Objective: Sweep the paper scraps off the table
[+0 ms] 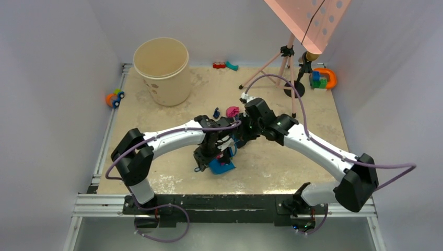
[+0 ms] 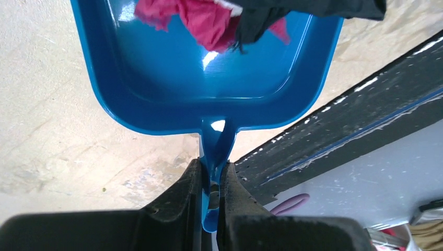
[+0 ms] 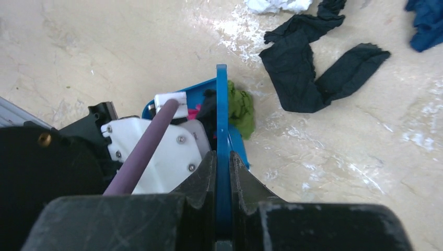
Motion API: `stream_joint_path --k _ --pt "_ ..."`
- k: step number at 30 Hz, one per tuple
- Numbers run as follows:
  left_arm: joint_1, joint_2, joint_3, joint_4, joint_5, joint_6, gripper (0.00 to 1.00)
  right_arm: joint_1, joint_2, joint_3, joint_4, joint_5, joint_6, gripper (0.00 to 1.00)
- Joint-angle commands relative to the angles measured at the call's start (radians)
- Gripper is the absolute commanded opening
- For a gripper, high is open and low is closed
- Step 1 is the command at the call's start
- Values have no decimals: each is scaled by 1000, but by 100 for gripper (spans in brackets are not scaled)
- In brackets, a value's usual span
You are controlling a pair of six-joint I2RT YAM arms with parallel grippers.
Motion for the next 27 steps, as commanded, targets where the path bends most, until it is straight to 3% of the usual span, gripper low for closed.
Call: stream_joint_path --k 1,9,13,18,22,27 --pt "-3 -71 0 37 66 -84 0 18 -96 39 -75 112 -50 0" --pt "-3 -102 -61 6 74 -130 0 -3 -127 89 -194 354 -140 0" --pt "-3 -97 -89 -1 95 -158 0 -3 -60 139 -270 541 -203 0" --pt "-3 -55 -85 24 98 -162 0 -1 57 145 -263 619 -324 0" --pt "-3 -31 -68 54 113 -163 0 51 161 146 -256 543 -359 0" --pt "-3 -12 -63 71 97 -162 0 149 138 70 -108 316 -392 0"
